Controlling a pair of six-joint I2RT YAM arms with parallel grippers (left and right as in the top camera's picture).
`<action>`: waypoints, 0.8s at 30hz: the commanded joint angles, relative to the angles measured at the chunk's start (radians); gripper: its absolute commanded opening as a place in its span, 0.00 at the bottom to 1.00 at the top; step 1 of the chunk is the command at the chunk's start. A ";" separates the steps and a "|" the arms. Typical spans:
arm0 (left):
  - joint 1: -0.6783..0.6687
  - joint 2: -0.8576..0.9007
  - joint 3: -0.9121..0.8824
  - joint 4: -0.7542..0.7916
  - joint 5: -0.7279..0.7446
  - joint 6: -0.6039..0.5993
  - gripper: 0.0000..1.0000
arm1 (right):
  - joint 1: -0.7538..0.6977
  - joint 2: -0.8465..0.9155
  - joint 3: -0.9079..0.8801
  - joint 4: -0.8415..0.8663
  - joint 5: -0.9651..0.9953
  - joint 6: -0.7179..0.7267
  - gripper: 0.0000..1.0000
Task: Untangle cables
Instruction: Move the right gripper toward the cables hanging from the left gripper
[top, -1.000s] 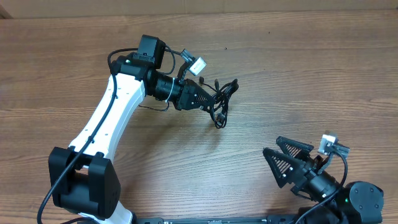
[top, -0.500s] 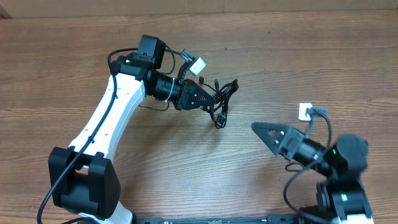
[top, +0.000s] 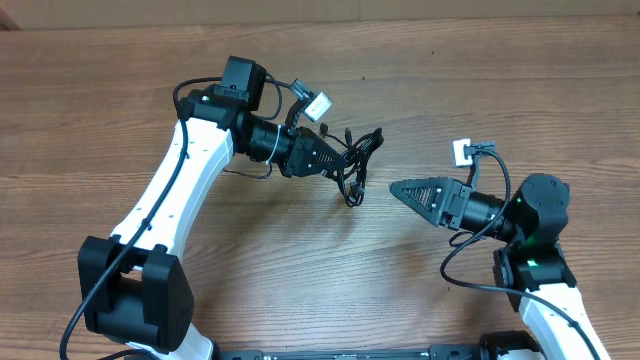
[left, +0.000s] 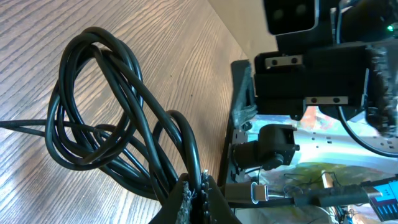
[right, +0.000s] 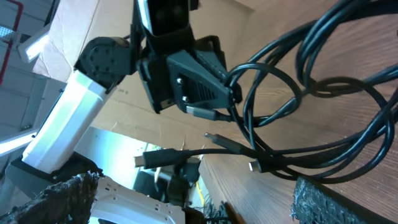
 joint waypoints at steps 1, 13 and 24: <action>0.004 -0.034 0.030 0.011 0.060 0.018 0.04 | -0.002 0.008 0.022 0.009 -0.017 0.004 1.00; 0.004 -0.034 0.030 0.052 0.177 0.023 0.04 | -0.002 0.008 0.022 0.008 -0.002 -0.007 0.92; 0.004 -0.034 0.030 0.099 0.293 0.109 0.04 | -0.002 0.008 0.022 0.008 0.001 -0.007 0.84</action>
